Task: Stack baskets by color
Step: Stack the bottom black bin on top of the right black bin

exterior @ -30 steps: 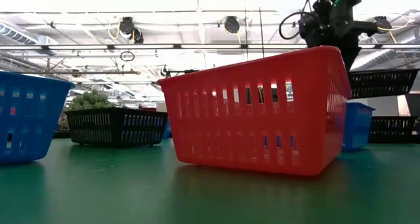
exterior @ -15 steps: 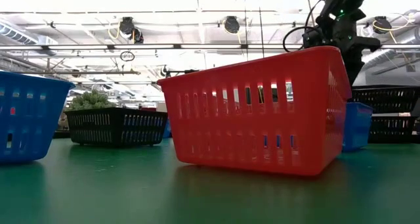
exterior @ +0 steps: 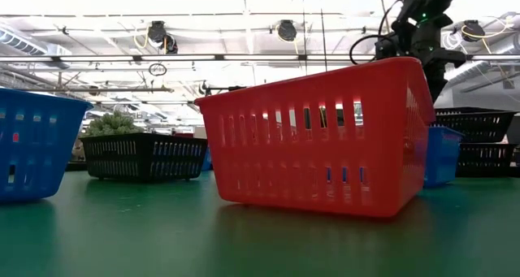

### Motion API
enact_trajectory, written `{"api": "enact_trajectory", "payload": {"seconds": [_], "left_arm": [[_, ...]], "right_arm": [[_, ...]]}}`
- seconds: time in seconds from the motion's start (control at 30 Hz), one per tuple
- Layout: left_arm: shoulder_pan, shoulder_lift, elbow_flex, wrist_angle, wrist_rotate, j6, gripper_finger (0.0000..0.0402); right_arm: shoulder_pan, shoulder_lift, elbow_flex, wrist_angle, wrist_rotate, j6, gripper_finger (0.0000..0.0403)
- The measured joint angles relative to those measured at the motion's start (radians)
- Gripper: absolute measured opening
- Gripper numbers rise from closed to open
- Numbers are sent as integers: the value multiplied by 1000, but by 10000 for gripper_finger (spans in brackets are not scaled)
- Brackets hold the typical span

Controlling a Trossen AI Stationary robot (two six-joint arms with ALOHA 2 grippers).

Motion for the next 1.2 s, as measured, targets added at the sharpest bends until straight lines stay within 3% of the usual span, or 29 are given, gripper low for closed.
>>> {"api": "enact_trajectory", "payload": {"seconds": [0.8, 1.2], "left_arm": [[0, 0, 0, 0, 0, -5, 31], [0, 0, 0, 0, 0, -5, 31]], "right_arm": [[-38, 81, 0, 21, -18, -65, 7], [-37, 91, 0, 22, -14, -48, 49]]}}
